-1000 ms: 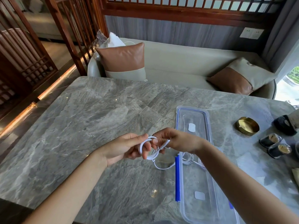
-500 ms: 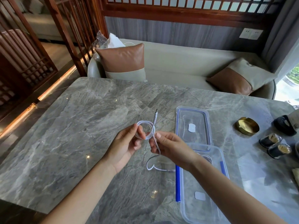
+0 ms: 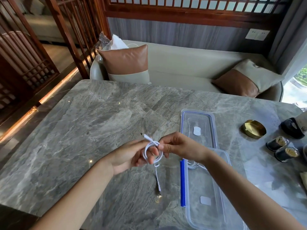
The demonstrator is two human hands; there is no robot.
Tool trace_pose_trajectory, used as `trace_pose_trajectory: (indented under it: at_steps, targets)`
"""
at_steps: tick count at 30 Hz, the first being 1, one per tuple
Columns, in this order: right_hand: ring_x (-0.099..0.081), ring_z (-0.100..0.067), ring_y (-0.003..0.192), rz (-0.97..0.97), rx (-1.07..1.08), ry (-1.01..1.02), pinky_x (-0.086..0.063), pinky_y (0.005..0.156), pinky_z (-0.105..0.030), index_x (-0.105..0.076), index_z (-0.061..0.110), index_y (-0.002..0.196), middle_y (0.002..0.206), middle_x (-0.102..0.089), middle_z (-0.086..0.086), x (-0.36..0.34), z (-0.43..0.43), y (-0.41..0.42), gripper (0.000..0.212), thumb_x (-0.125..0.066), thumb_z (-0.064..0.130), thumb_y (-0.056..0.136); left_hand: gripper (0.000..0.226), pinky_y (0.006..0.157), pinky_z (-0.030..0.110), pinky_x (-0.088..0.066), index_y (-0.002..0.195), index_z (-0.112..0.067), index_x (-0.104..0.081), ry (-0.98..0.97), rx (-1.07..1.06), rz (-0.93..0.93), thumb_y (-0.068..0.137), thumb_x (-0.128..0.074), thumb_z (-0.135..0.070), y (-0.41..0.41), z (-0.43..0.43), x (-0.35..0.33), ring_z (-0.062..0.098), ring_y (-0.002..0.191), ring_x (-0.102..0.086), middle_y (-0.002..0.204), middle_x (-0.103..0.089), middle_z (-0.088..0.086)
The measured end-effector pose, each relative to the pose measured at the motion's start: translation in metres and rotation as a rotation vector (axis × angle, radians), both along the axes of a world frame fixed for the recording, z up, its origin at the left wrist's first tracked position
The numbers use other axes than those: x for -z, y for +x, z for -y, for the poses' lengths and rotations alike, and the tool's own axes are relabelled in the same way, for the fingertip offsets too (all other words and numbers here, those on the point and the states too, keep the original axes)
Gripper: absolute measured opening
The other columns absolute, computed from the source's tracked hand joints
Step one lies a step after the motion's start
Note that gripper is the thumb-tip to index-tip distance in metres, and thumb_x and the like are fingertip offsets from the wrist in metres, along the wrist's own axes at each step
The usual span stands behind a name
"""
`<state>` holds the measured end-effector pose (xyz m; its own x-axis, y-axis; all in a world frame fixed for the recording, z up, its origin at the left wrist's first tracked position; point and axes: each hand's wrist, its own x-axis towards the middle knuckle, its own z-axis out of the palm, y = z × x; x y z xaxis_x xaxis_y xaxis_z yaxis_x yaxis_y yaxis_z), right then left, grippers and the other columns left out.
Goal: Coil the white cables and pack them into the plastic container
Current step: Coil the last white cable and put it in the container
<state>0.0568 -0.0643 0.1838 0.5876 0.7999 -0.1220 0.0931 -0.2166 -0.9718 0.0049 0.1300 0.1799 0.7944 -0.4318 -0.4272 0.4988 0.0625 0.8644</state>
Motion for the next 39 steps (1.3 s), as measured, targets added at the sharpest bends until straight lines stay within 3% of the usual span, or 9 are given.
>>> trace_pose_trajectory:
  at_steps: [3, 12, 16, 20, 26, 29, 32, 36, 39]
  targets:
    - [-0.052, -0.010, 0.065, -0.002, -0.069, -0.054, -0.043, 0.067, -0.014, -0.067, 0.016, 0.081, 0.066, -0.058, -0.003, -0.005, 0.002, 0.004, 0.015, -0.059, 0.007, 0.089, 0.024, 0.044, 0.014, -0.030, 0.068, -0.021, -0.070, 0.021, 0.031, 0.002, 0.078, -0.064, -0.042, -0.001, -0.001, 0.000, 0.005, 0.044, -0.039, 0.057, -0.055, 0.001]
    - [-0.053, -0.021, 0.076, -0.128, 0.172, 0.092, -0.046, 0.076, -0.031, -0.070, 0.011, 0.088, 0.078, -0.058, -0.014, 0.011, -0.004, 0.003, 0.018, -0.061, 0.026, 0.085, 0.024, 0.046, 0.014, -0.033, 0.069, -0.019, -0.064, -0.283, -0.201, 0.001, 0.086, -0.048, -0.025, -0.007, 0.004, 0.012, 0.003, 0.046, -0.038, 0.054, -0.051, -0.006]
    - [-0.049, -0.009, 0.064, -0.172, 0.196, 0.109, -0.043, 0.064, -0.019, -0.072, 0.023, 0.081, 0.066, -0.052, 0.001, 0.012, -0.008, 0.000, 0.012, -0.063, 0.032, 0.082, 0.027, 0.048, 0.014, -0.035, 0.069, -0.019, -0.065, -0.400, -0.400, 0.049, 0.086, -0.046, -0.026, -0.007, 0.007, 0.015, 0.003, 0.048, -0.040, 0.056, -0.053, -0.006]
    - [-0.043, -0.006, 0.055, -0.177, 0.285, 0.094, -0.036, 0.060, -0.019, -0.064, 0.018, 0.073, 0.062, -0.046, -0.005, 0.017, -0.019, -0.003, 0.024, -0.052, 0.019, 0.094, 0.025, 0.055, 0.015, -0.041, 0.075, -0.021, -0.068, -0.415, -0.514, 0.104, 0.086, -0.048, -0.029, -0.014, 0.018, 0.027, 0.004, 0.055, -0.045, 0.067, -0.061, -0.007]
    - [-0.042, -0.021, 0.062, 0.039, 0.097, -0.084, -0.038, 0.058, -0.025, -0.061, 0.007, 0.074, 0.068, -0.046, -0.012, 0.007, -0.014, 0.004, 0.026, -0.048, 0.012, 0.096, 0.028, 0.056, 0.022, -0.043, 0.080, -0.016, -0.072, -0.454, -0.235, -0.057, 0.068, -0.073, -0.042, -0.019, 0.009, 0.023, 0.010, 0.057, -0.052, 0.077, -0.069, 0.002]
    - [-0.043, -0.013, 0.059, 0.208, -0.044, -0.223, -0.038, 0.058, -0.022, -0.062, 0.015, 0.074, 0.064, -0.048, -0.003, -0.004, -0.013, 0.006, 0.022, -0.053, 0.017, 0.094, 0.042, 0.050, 0.023, -0.039, 0.074, -0.011, -0.069, -0.379, -0.143, -0.159, 0.079, -0.055, -0.050, -0.016, 0.003, 0.020, 0.014, 0.050, -0.051, 0.064, -0.066, 0.006]
    - [-0.040, -0.002, 0.056, 0.353, -0.106, -0.351, -0.035, 0.057, -0.016, -0.061, 0.010, 0.078, 0.063, -0.046, 0.006, -0.010, -0.014, 0.007, 0.020, -0.055, 0.021, 0.094, 0.041, 0.047, 0.017, -0.036, 0.069, -0.017, -0.062, -0.127, -0.100, -0.051, 0.087, -0.042, -0.048, -0.015, 0.003, 0.016, 0.007, 0.046, -0.045, 0.050, -0.053, -0.003]
    - [-0.039, -0.005, 0.060, 0.243, -0.090, -0.307, -0.035, 0.060, -0.020, -0.051, 0.022, 0.072, 0.066, -0.044, 0.006, -0.019, -0.014, 0.004, 0.024, -0.051, 0.012, 0.094, 0.034, 0.049, 0.018, -0.032, 0.067, -0.021, -0.059, -0.094, -0.098, 0.054, 0.089, -0.046, -0.043, -0.014, 0.002, 0.008, 0.006, 0.049, -0.039, 0.051, -0.047, -0.006]
    - [-0.039, -0.014, 0.068, 0.179, -0.007, -0.217, -0.035, 0.065, -0.030, -0.052, 0.012, 0.078, 0.073, -0.043, -0.006, -0.021, -0.018, 0.002, 0.018, -0.048, 0.008, 0.095, 0.033, 0.046, 0.016, -0.032, 0.063, -0.025, -0.056, -0.117, -0.162, 0.079, 0.088, -0.045, -0.043, -0.012, 0.004, 0.006, 0.004, 0.049, -0.038, 0.050, -0.046, -0.009]
